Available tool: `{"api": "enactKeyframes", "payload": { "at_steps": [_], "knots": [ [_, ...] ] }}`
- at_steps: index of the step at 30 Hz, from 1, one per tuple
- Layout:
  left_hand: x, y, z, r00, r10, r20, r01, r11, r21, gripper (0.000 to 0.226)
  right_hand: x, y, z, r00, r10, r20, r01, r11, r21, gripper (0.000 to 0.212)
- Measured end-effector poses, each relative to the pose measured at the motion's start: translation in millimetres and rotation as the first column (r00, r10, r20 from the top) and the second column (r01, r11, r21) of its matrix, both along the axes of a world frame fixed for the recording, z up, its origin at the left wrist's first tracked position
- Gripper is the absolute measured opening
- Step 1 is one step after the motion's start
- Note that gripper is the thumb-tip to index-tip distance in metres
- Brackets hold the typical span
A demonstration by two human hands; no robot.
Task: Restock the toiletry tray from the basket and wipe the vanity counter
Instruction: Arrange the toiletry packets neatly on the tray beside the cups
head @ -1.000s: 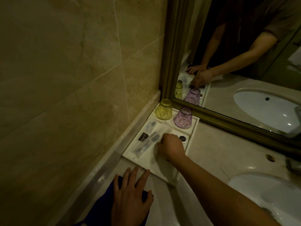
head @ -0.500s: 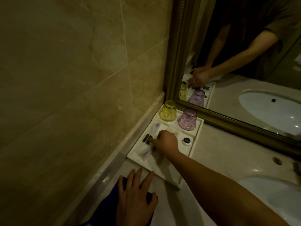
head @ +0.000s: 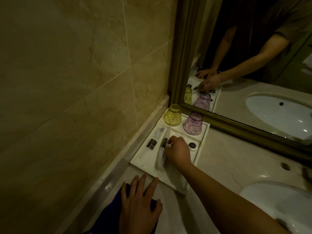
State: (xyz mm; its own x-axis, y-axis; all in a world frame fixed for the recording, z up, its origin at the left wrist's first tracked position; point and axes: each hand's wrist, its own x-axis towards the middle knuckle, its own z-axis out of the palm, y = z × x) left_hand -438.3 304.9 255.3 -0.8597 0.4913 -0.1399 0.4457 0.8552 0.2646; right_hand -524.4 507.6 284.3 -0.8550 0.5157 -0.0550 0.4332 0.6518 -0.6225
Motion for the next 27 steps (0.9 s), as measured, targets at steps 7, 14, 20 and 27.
{"api": "enactKeyframes", "payload": {
  "at_steps": [7,14,20,27],
  "knots": [
    [-0.4,-1.6,-1.8,1.000,-0.008,0.013,0.008,1.000,0.002,0.070,-4.0,-3.3,-0.7,0.995,-0.037,0.090,0.038,0.999,-0.008,0.026],
    [0.5,-1.6,-1.6,1.000,-0.008,0.015,0.008,1.000,0.008,0.072,-8.5,-6.1,0.3,0.990,-0.131,0.050,0.140,0.941,-0.308,0.012],
    [1.3,-2.5,-1.1,1.000,-0.007,0.003,0.007,1.000,0.003,0.072,0.4,-9.1,-10.4,0.997,0.070,0.040,-0.073,0.996,0.060,0.026],
    [0.9,-2.8,-2.5,1.000,-0.009,0.014,0.009,1.000,0.017,0.073,11.3,-13.0,-24.8,0.967,0.236,0.097,-0.255,0.874,0.413,0.049]
  ]
}}
